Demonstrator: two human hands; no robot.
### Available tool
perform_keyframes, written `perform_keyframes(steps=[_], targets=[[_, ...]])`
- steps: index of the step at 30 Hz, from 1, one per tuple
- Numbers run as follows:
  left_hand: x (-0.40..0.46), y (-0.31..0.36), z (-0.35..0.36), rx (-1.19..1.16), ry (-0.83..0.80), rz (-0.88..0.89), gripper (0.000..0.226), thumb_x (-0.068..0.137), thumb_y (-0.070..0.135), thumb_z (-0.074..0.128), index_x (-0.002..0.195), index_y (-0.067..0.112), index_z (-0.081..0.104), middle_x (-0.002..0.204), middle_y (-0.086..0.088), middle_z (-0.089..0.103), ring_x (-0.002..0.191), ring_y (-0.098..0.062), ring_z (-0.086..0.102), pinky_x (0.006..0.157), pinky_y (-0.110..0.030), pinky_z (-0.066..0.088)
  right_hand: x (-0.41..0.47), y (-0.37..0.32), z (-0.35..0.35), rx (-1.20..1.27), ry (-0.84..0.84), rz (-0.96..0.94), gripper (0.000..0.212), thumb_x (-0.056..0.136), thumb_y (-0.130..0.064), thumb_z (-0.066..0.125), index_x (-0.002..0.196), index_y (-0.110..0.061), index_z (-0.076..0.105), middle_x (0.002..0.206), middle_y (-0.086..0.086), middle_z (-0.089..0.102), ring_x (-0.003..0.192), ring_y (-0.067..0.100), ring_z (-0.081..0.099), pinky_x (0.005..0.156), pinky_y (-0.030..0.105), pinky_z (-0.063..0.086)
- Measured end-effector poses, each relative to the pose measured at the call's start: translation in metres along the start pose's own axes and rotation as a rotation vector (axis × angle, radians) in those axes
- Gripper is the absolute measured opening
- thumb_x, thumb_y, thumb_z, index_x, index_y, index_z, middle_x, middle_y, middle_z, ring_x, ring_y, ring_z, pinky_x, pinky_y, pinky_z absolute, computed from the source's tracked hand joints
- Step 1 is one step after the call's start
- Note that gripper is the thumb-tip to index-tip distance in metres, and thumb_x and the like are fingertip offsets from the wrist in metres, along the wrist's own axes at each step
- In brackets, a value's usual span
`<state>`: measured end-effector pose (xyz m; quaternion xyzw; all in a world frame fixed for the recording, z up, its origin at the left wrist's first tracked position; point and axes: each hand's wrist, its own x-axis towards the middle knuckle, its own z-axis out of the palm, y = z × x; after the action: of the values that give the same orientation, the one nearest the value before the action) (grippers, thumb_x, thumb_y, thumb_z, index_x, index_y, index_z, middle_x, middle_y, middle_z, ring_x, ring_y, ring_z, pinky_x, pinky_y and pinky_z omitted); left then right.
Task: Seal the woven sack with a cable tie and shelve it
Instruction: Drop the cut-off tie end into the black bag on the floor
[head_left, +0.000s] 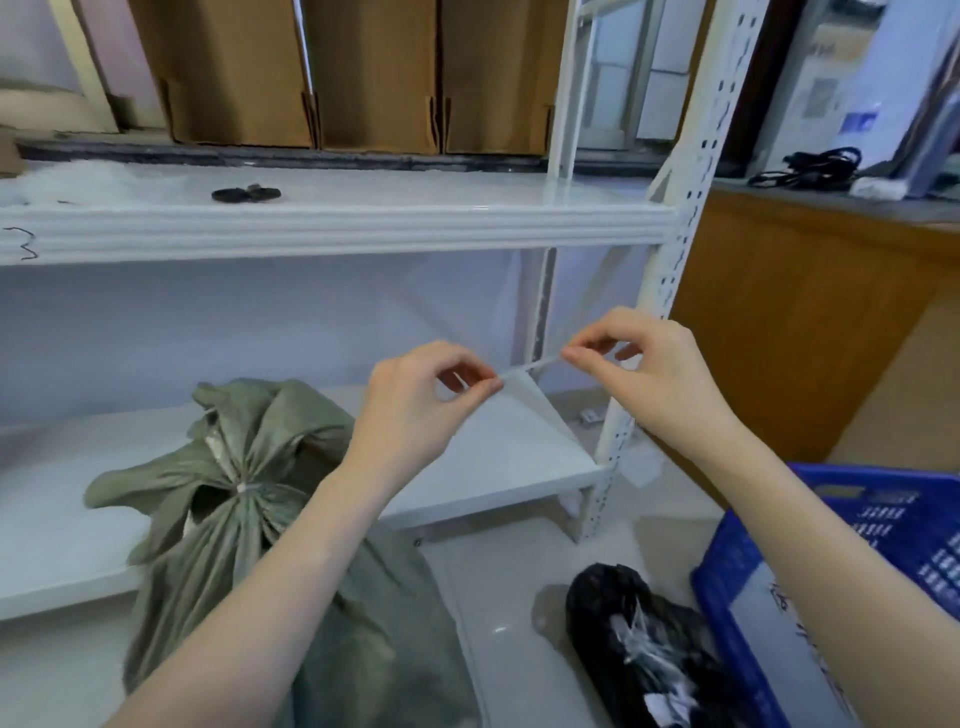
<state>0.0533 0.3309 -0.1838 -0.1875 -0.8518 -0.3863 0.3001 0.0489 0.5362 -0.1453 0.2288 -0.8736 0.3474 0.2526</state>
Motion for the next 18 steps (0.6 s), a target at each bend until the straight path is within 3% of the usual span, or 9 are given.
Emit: perform_keyframes(steps=[5,8,10,13,18], targets=[[-0.012,0.001,0.042,0.001,-0.056,-0.032,0.008,0.077,0.032,0.074,0.075,0.029,0.067,0.073,0.014,0.066,0.072,-0.007,0.061,0.079,-0.043,0.049,-0.028,0.038,-0.005,-0.033,-0.101,0.101,0.007,0.084,-0.026,0.064,0.080,-0.022,0.069,0.079,-0.013,0.058,0.084,0.001,0.047,0.071,0.018,0.035],[-0.022,-0.004,0.068,0.052,-0.110,-0.039,0.005,0.078,0.037,0.069,0.079,0.035,0.065,0.080,0.018,0.066,0.085,-0.009,0.060,0.088,-0.049,0.044,-0.049,0.063,-0.002,-0.055,-0.120,0.151,0.010,0.085,-0.024,0.064,0.080,-0.018,0.071,0.078,-0.012,0.056,0.077,-0.011,0.043,0.066,0.014,0.031],[-0.032,-0.011,0.087,0.140,-0.204,-0.050,0.016,0.080,0.035,0.069,0.095,0.037,0.064,0.099,0.018,0.064,0.103,-0.012,0.056,0.098,-0.043,0.037,-0.064,0.078,0.002,-0.053,-0.086,0.199,0.009,0.084,-0.022,0.064,0.078,-0.019,0.070,0.077,-0.013,0.056,0.079,-0.006,0.045,0.067,0.014,0.032],[-0.052,-0.026,0.114,0.188,-0.359,-0.068,0.047,0.079,0.028,0.070,0.123,0.028,0.054,0.126,0.005,0.054,0.121,-0.019,0.047,0.100,-0.036,0.032,-0.088,0.102,0.011,-0.067,-0.048,0.287,0.009,0.084,-0.018,0.064,0.077,-0.018,0.068,0.079,-0.008,0.057,0.083,0.009,0.047,0.069,0.017,0.033],[-0.087,-0.046,0.154,0.131,-0.561,-0.044,0.057,0.083,0.020,0.065,0.135,0.019,0.044,0.136,-0.002,0.045,0.127,-0.019,0.042,0.107,-0.032,0.034,-0.134,0.149,0.029,-0.124,-0.024,0.495,0.012,0.085,-0.015,0.063,0.075,-0.010,0.067,0.082,0.000,0.058,0.086,0.018,0.052,0.074,0.026,0.036]])
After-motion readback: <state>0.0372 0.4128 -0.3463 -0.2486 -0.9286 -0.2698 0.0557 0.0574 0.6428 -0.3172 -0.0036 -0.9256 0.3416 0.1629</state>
